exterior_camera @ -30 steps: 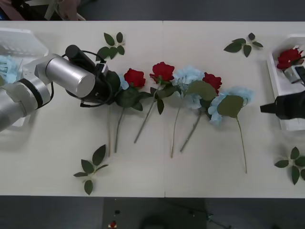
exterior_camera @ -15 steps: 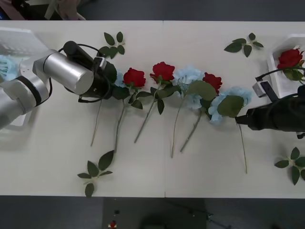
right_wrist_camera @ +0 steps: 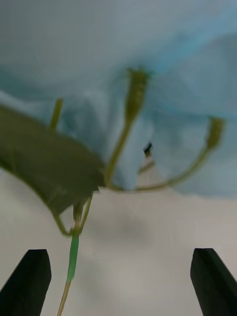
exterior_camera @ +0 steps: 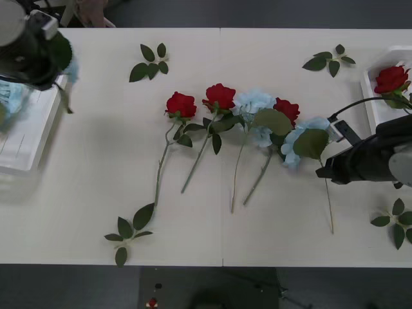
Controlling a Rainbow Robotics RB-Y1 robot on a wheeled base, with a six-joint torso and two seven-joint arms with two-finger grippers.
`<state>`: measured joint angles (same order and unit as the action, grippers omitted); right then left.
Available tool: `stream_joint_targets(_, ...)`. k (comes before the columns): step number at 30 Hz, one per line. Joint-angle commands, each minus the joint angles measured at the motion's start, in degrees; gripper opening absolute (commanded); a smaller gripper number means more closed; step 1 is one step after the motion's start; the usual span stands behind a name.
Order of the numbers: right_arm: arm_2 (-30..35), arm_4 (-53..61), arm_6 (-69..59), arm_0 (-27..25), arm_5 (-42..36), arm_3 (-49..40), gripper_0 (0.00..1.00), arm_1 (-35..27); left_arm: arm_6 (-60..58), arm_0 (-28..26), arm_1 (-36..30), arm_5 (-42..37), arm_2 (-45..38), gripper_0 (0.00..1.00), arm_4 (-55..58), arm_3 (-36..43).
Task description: Put the red flowers into the right box and the blue flowers into the left box
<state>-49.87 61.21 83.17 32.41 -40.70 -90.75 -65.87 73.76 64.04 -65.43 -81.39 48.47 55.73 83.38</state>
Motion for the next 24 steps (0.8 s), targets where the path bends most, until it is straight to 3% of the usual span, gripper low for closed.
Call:
stream_joint_targets(1, -3.4, -5.7, -6.7, 3.0, 2.0, 2.3, 0.83, 4.4, 11.4, -2.2, -6.6, 1.9, -1.5, 0.00, -4.2, -3.2)
stream_joint_targets(4, -5.3, -9.7, -9.8, 3.9, 2.7, 3.7, 0.81, 6.6, 14.0, -5.7, -8.0, 6.2, -1.5, 0.00, -6.6, -6.0)
stream_joint_targets(7, -5.5, -11.8, -10.8, 4.0, 2.4, 4.6, 0.60, 8.3, 13.8, -9.7, -7.8, 11.8, -1.5, 0.00, -10.8, -8.6)
stream_joint_targets(8, -5.5, -12.3, -11.0, 4.0, 2.2, 5.1, 0.41, 8.8, 13.5, -11.4, -7.6, 14.5, -1.6, 0.00, -12.5, -9.6)
stream_joint_targets(9, -5.5, -12.3, -11.0, 4.0, 2.1, 5.2, 0.32, 9.0, 13.4, -12.1, -7.4, 16.0, -1.5, 0.00, -13.2, -10.3)
stream_joint_targets(10, -5.5, -12.2, -11.2, 4.1, 2.0, 5.7, 0.00, 9.3, 13.3, -14.0, -7.0, 19.9, -1.5, 0.00, -14.3, -12.1)
stream_joint_targets(11, -5.5, -12.3, -11.3, 4.3, 2.0, 5.8, 0.00, 9.4, 13.2, -14.4, -6.8, 20.9, -1.5, 0.00, -14.2, -12.7)
stream_joint_targets(13, -5.5, -12.2, -11.4, 4.4, 1.9, 6.0, 0.00, 9.4, 13.0, -15.4, -6.4, 23.5, -1.5, 0.16, -14.2, -14.4)
stream_joint_targets(14, -5.5, -12.3, -11.3, 4.5, 1.9, 5.9, 0.00, 9.4, 13.0, -15.8, -5.9, 24.3, -1.5, 0.34, -14.2, -15.3)
stream_joint_targets(16, -5.5, -12.0, -11.0, 4.9, 2.2, 5.9, 0.00, 9.3, 13.1, -15.8, -5.2, 25.0, -1.6, 0.54, -14.2, -16.7)
stream_joint_targets(20, -5.4, -11.0, -10.8, 5.3, 4.0, 5.4, 0.00, 8.5, 13.1, -15.8, -5.2, 26.0, -1.6, 0.66, -13.8, -16.9)
stream_joint_targets(24, -4.3, -6.1, -10.1, 5.5, 7.2, 3.1, 0.00, 5.4, 13.3, -15.8, -5.6, 27.2, -1.6, 0.72, -11.4, -16.9)
